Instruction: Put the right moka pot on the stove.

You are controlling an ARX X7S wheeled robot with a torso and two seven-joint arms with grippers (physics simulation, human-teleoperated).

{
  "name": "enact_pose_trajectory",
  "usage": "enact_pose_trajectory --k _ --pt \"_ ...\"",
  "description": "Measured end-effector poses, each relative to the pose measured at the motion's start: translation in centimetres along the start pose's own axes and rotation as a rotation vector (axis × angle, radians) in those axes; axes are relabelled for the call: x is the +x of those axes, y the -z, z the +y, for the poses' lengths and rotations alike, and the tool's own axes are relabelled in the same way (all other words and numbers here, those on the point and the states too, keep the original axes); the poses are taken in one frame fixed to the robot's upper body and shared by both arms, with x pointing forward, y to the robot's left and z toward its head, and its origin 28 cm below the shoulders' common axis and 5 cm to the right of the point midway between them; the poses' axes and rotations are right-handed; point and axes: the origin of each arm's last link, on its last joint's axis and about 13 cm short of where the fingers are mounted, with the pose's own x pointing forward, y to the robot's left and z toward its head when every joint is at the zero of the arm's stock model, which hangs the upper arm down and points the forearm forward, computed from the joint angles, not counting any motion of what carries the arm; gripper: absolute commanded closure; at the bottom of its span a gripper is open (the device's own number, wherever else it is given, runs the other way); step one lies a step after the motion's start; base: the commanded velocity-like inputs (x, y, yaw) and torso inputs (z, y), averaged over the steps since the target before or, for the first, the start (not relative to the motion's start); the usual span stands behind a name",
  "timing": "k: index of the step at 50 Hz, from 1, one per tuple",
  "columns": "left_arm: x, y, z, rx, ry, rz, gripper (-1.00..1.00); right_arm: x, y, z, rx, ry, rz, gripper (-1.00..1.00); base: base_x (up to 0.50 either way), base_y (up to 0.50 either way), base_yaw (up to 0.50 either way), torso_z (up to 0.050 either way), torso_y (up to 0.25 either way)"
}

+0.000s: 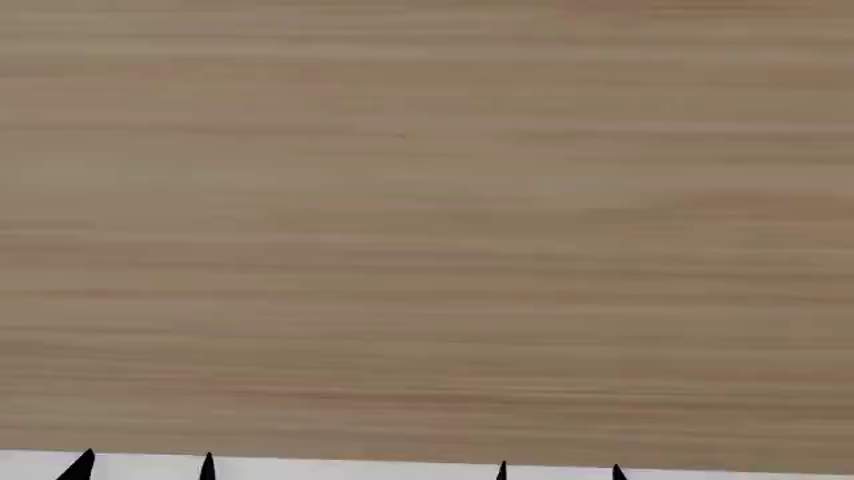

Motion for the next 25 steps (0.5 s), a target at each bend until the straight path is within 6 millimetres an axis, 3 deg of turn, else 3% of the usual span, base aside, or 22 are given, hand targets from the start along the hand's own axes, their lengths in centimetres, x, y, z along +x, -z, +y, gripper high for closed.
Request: enact_pose_trajectory --k 7,25 --pt "0.2 -0.1 0.2 -0.007 -0.017 -0.002 -1.0 0.2 -0.3 -0.2 -0.002 0.014 -0.008 -1.0 0.0 0.0 0.0 0.011 0.011" --pt "0.4 0.1 0.4 -0.018 -0.049 0.0 -1.0 0.2 -0.3 -1.0 0.025 0.074 0.002 -1.0 0.0 0.0 0.0 0.05 0.06"
